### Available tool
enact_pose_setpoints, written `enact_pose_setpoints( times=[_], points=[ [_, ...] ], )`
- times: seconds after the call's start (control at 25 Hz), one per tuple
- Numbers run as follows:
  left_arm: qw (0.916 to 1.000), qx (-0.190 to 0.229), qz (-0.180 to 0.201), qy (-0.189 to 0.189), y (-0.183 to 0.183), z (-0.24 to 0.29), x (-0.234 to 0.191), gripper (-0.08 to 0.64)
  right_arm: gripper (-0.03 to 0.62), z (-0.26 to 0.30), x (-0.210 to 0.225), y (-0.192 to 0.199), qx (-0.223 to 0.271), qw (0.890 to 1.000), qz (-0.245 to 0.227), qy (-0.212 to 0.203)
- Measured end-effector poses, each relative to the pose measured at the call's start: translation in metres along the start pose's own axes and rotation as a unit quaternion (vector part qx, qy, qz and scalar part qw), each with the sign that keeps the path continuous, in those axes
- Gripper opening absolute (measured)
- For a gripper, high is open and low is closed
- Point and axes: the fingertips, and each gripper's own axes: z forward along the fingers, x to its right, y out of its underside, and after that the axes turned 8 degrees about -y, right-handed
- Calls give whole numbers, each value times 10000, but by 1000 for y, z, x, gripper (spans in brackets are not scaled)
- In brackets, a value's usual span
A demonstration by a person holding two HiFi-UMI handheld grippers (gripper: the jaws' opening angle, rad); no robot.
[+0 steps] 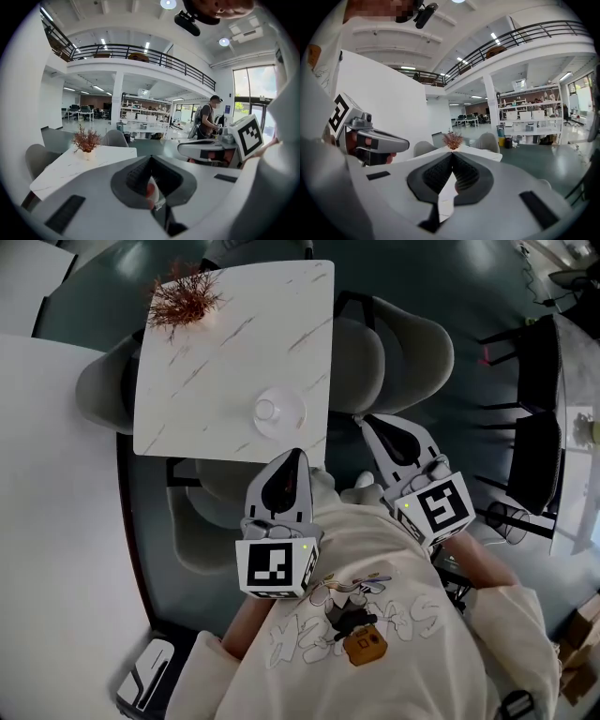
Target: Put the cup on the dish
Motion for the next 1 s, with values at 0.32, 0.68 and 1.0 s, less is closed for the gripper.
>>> enact_pose_setpoints(
  times=[0.32,0.68,1.0],
  points=[
    [9996,-209,-184,68,19,-13,11,3,5,-25,-9,-1,-69,9996,273,44],
    [9994,-252,-248,69,26,-19,19,3,5,-52,-48,-6,-25,9987,493,159],
    [9991,-283,-301,78,29,-37,28,3,5,-75,-67,-8,-27,9991,308,299]
  ],
)
